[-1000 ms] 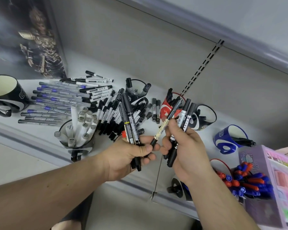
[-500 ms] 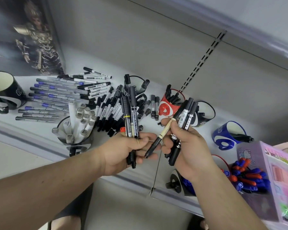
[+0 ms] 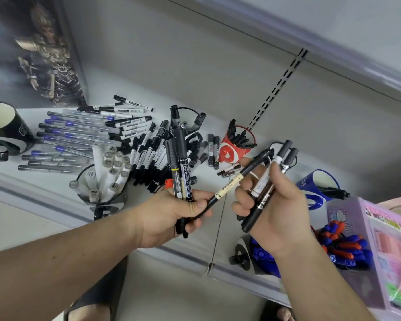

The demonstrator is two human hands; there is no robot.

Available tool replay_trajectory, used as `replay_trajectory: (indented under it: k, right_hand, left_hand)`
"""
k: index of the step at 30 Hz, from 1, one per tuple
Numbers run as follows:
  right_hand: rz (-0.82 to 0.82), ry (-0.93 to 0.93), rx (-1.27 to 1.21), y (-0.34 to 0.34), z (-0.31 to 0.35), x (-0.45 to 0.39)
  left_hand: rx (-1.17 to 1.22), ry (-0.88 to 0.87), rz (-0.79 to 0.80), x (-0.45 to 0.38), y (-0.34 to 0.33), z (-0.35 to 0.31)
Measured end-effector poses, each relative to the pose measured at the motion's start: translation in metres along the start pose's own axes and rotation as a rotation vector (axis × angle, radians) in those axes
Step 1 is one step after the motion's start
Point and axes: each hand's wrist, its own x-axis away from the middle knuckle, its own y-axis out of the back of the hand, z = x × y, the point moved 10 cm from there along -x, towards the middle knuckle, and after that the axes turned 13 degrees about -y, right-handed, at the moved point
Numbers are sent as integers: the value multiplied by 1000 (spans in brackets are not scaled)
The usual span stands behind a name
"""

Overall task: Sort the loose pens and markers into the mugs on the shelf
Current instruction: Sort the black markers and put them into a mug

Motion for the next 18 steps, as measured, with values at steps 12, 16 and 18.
replay_trajectory:
  k: [12,16,18]
  right_hand:
    - [-303,91,198,32,34,7]
    - [-376,54,200,27,16,5]
    - [-414,5,329,17,-3,3]
  left_hand:
    - [-84,7,-45,-7,13,6]
    - [-53,40,-81,-7,9,13]
    - [-29,44,-90,-8,3,14]
